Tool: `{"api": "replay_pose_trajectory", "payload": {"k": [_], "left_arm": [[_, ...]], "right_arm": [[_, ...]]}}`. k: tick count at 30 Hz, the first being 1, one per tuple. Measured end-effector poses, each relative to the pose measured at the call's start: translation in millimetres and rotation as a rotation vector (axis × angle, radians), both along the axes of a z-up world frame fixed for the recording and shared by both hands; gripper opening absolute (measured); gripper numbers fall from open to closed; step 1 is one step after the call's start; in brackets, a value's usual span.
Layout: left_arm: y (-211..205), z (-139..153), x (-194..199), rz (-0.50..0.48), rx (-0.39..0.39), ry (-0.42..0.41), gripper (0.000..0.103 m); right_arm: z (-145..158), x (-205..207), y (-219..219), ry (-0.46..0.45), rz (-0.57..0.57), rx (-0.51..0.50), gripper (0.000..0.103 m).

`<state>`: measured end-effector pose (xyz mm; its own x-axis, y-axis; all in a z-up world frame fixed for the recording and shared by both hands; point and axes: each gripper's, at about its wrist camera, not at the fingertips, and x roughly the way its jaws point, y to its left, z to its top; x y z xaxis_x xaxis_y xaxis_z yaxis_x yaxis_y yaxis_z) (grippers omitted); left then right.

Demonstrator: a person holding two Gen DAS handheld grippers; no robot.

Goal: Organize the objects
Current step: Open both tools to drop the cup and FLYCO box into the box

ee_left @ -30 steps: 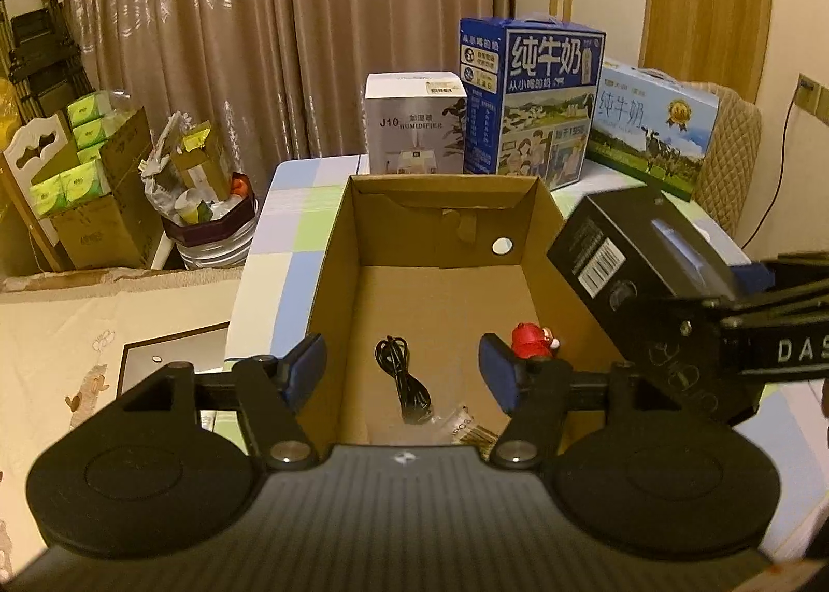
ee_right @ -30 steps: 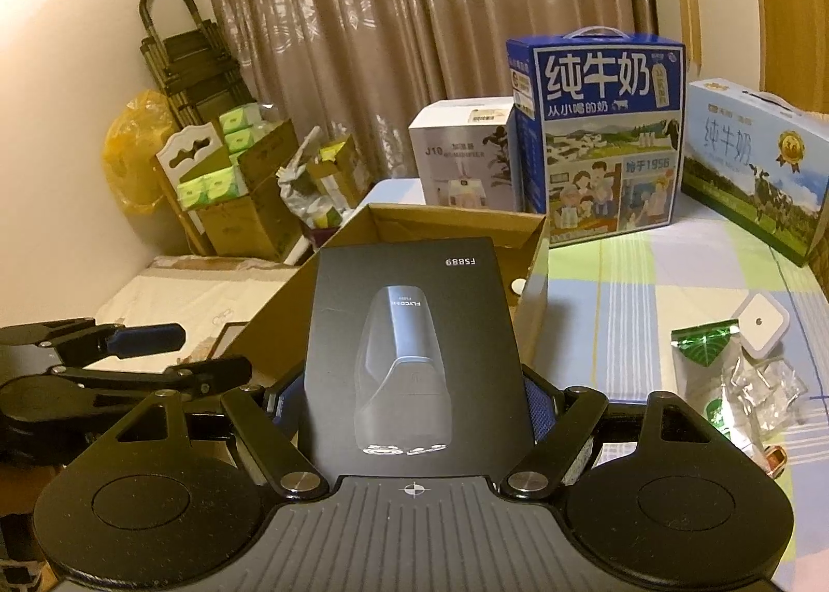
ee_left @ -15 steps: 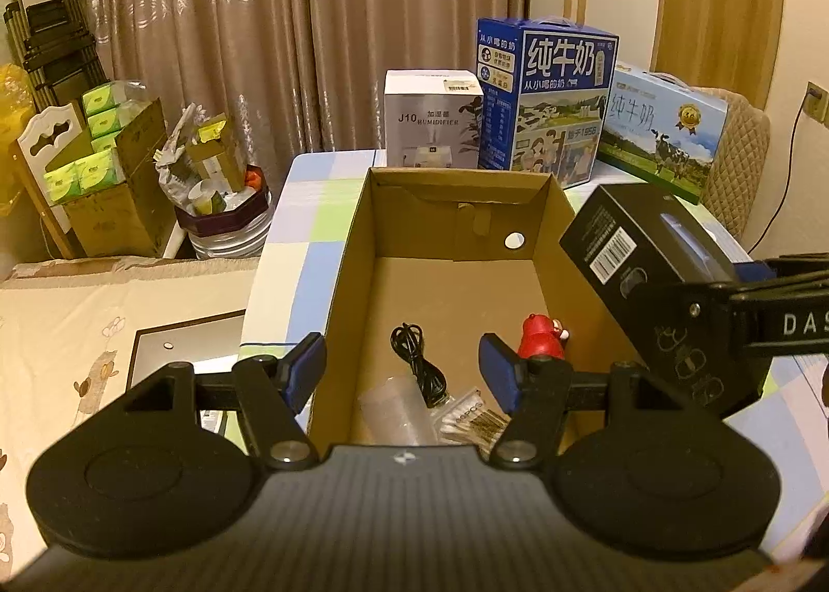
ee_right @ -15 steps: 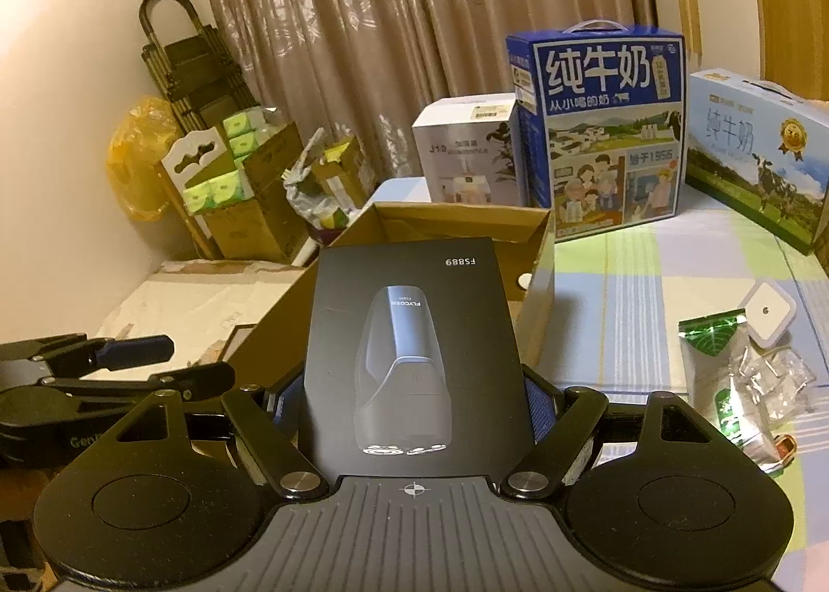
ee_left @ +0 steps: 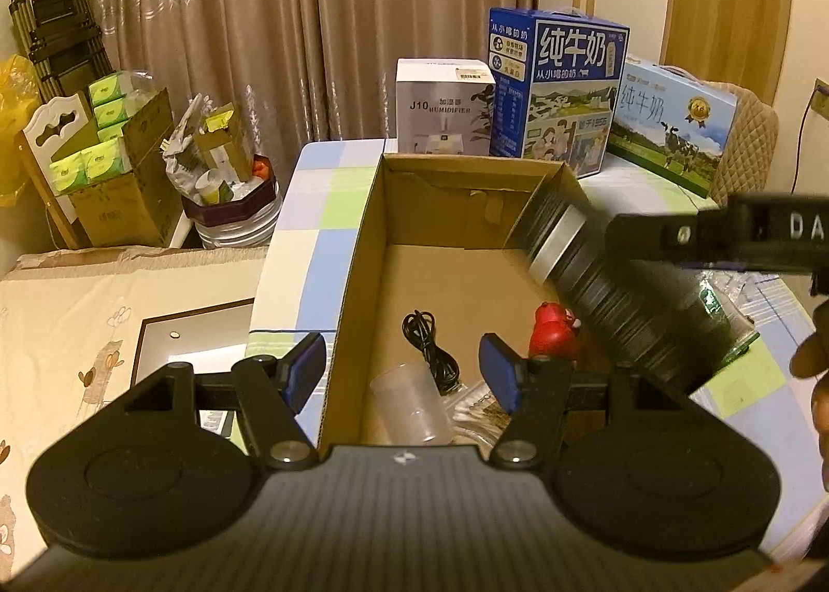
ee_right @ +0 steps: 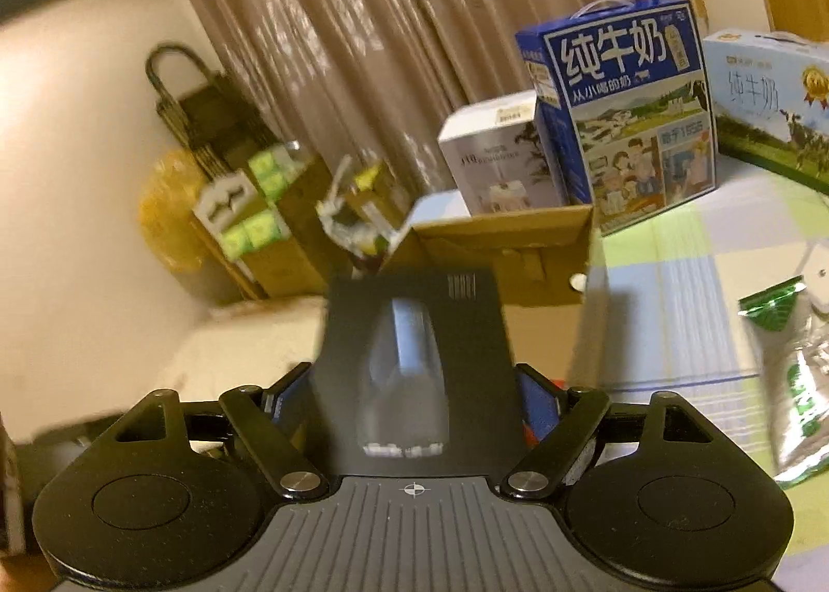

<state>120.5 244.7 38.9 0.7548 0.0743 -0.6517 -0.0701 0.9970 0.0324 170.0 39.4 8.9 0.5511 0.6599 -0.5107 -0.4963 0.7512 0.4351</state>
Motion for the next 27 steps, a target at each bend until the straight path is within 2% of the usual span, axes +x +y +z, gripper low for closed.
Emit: {"api": "replay_pose_trajectory", "payload": {"k": [13, 27], "left_arm": [[-6.7, 1.9, -13.3, 0.004, -0.014, -0.006, 0.062], [-50.2, 27.8, -49.3, -0.03, -0.058, -0.064, 0.073]], "right_arm": [[-2.1, -10.2, -28.3, 0.025, -0.079, -0.022, 0.083], [2.3, -69.9, -104.7, 0.043, -0.168, -0.047, 0.083]]}}
